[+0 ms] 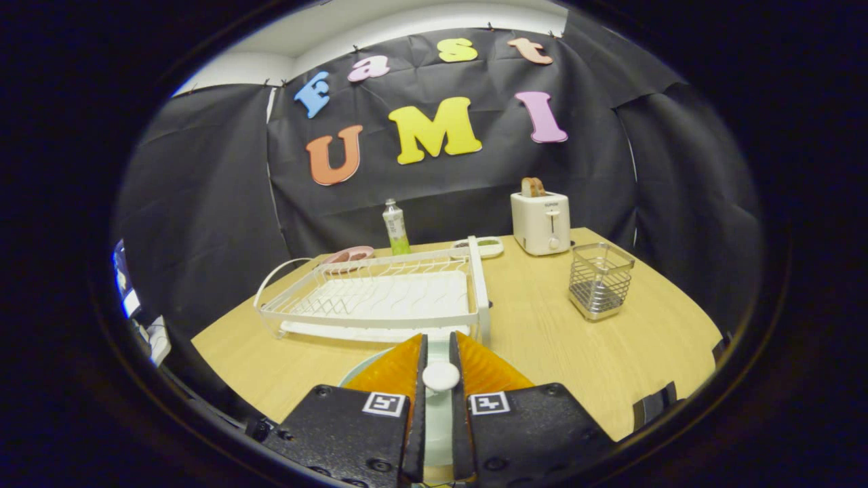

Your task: Take the plate from the dish rack, then take the spoon from the basket and place it into the plate.

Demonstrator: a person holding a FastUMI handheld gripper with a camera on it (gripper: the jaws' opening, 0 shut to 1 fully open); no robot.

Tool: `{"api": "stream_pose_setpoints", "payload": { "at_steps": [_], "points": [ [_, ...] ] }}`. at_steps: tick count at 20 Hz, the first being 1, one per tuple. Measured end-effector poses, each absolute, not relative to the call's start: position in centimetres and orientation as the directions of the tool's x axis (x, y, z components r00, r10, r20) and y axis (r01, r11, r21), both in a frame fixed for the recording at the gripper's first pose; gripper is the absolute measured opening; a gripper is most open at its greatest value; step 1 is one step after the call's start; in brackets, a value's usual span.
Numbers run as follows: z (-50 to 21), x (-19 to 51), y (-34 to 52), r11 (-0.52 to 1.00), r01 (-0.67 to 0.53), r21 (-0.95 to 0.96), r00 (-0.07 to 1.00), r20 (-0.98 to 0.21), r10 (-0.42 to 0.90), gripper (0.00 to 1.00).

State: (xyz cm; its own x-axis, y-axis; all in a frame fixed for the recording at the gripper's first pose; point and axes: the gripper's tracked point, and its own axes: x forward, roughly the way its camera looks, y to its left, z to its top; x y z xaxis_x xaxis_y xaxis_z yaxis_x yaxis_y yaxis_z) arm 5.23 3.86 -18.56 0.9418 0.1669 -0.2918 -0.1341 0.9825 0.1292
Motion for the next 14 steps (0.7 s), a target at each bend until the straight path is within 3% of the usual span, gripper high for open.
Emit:
{"api": "stream_pose_setpoints", "payload": {
  "at_steps": [3, 5, 6, 12, 14],
  "points": [
    [-17.6, 5.3, 1.5, 0.991, -0.055, 0.120, 0.959, -0.271, 0.086, 0.24],
    [-16.6, 4.9, 0.1, 0.991, -0.011, 0.135, 0.967, -0.250, 0.045, 0.42],
    [-16.1, 4.7, -0.4, 0.991, 0.003, 0.137, 0.969, -0.247, 0.031, 0.58],
    [-11.4, 1.7, -4.0, 0.994, 0.080, 0.069, 0.988, -0.138, -0.070, 0.97],
    [-10.5, 0.5, -4.1, 0.996, 0.064, 0.054, 0.992, -0.108, -0.058, 1.00]
  ]
}}
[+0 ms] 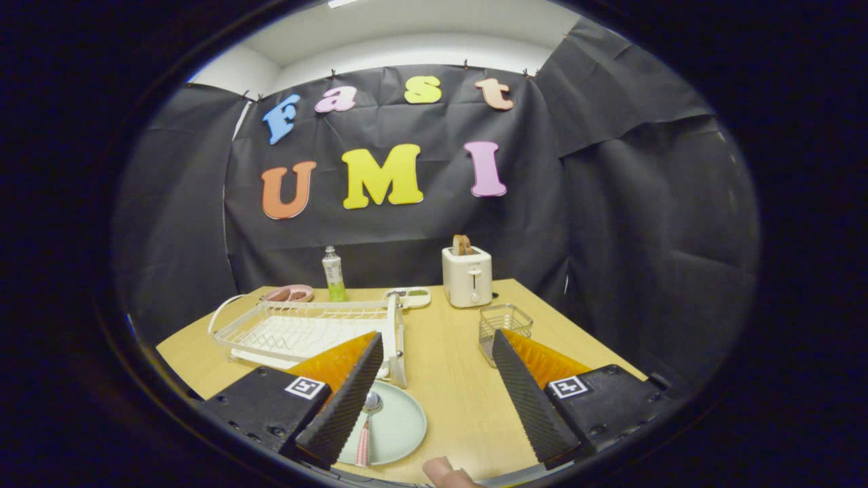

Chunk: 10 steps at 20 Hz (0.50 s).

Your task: Take the plate from the dish rack, then take the spoon from the basket and place it into the plate.

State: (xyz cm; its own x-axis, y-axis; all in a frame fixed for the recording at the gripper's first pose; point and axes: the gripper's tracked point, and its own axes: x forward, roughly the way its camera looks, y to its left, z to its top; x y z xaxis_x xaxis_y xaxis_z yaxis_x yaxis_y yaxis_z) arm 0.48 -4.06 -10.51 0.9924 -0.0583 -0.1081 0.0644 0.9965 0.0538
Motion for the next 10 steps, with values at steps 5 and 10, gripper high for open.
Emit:
{"api": "stream_pose_setpoints", "payload": {
  "at_steps": [5, 10],
  "points": [
    [-8.1, -4.1, -4.8, 0.996, 0.048, 0.075, 0.996, -0.076, -0.042, 1.00],
    [-6.6, -8.5, -5.0, 0.998, 0.060, 0.021, 0.998, -0.020, -0.060, 1.00]
  ]
}}
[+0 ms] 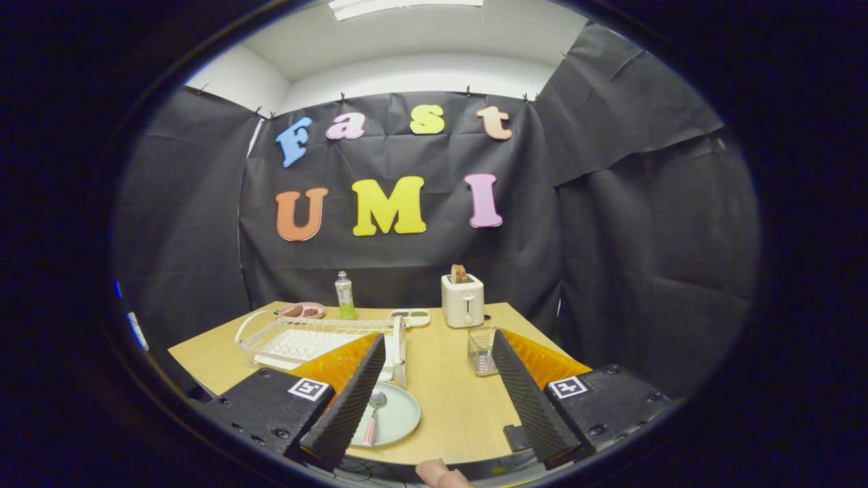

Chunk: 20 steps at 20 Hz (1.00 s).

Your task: Take the plate from the dish rack, then take the spoon from the basket and place it into the plate.

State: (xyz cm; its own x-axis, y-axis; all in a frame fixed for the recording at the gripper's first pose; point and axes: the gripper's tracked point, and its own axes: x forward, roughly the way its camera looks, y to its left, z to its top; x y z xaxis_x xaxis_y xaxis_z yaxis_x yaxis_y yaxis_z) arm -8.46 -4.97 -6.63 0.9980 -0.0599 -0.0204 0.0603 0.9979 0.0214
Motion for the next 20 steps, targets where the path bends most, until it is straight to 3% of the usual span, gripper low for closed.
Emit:
{"api": "stream_pose_setpoints", "payload": {
  "at_steps": [6, 20],
  "points": [
    [-5.7, -12.1, -2.9, 0.999, -0.011, -0.038, 1.000, 0.007, 0.012, 1.00],
    [-3.8, -16.7, -3.8, 0.998, 0.021, -0.061, 0.998, 0.057, -0.018, 1.00]
  ]
}}
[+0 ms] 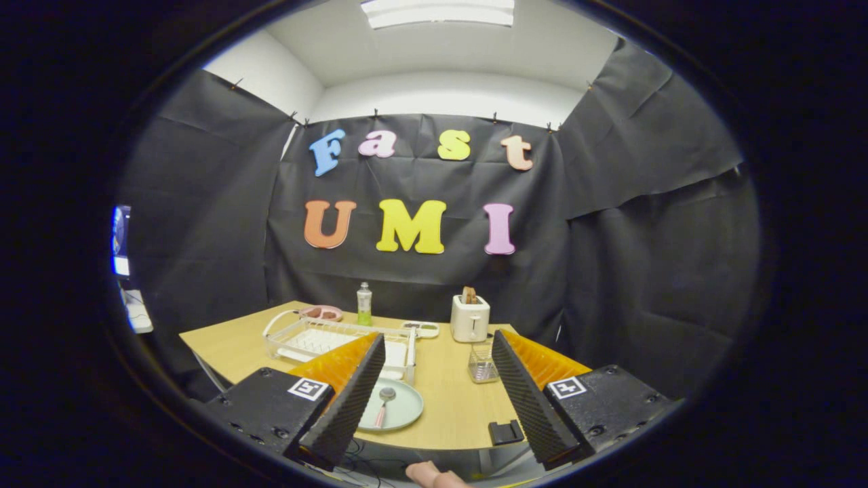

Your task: Take the plate from the dish rack, then take the spoon from the basket and place it into the plate.

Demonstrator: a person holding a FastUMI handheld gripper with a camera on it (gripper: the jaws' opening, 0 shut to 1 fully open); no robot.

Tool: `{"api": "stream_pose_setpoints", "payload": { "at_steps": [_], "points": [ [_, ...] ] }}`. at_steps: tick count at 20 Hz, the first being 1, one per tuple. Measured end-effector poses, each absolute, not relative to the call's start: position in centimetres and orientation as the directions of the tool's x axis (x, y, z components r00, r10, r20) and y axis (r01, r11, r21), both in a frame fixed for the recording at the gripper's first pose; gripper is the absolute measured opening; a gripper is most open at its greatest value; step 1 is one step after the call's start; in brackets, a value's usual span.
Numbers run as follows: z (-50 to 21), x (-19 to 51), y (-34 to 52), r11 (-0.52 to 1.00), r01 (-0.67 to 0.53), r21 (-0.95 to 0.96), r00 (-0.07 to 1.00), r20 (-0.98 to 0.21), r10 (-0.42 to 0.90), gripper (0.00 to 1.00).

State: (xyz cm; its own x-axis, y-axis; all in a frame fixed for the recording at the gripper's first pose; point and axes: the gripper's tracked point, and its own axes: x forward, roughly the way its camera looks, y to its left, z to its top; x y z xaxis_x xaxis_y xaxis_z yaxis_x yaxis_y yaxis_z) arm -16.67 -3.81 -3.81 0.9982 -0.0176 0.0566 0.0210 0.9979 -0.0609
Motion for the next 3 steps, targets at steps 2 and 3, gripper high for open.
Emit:
{"api": "stream_pose_setpoints", "payload": {
  "at_steps": [2, 3],
  "points": [
    [-3.89, -16.87, -4.11, 0.998, 0.025, -0.058, 0.998, 0.061, -0.021, 1.00],
    [-4.15, -16.99, -4.29, 0.998, 0.029, -0.057, 0.998, 0.056, -0.026, 1.00]
  ]
}}
